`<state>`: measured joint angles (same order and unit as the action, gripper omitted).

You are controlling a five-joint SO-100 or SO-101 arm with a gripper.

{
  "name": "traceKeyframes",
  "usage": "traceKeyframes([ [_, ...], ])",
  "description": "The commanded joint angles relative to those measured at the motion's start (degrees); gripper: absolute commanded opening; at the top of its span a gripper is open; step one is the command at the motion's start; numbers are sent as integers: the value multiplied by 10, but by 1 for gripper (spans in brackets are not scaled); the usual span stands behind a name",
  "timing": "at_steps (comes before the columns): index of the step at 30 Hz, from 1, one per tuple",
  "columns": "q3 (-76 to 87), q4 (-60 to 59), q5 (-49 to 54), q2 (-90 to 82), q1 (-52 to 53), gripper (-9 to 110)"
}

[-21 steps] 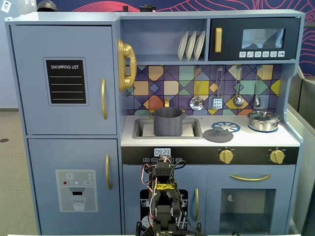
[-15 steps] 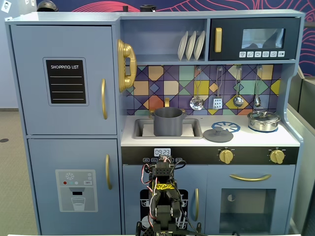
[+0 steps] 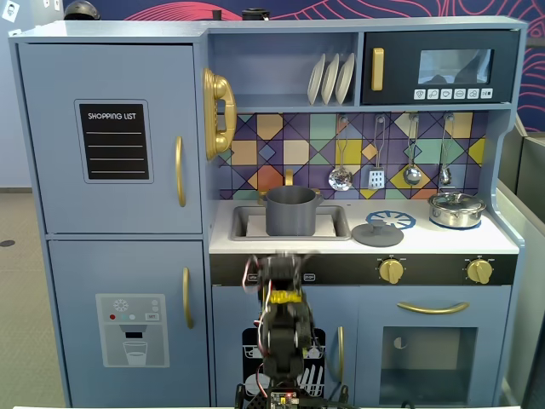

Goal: Pick up the lid from the counter and put it on the gray recipient

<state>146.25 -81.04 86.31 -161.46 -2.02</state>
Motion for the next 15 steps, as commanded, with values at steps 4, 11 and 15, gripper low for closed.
traceKeyframes([
  [4,-154,-11,23,110,1,0],
  [11,-237,79,91,89,63,0],
  [15,-366,141,122,113,108,0],
])
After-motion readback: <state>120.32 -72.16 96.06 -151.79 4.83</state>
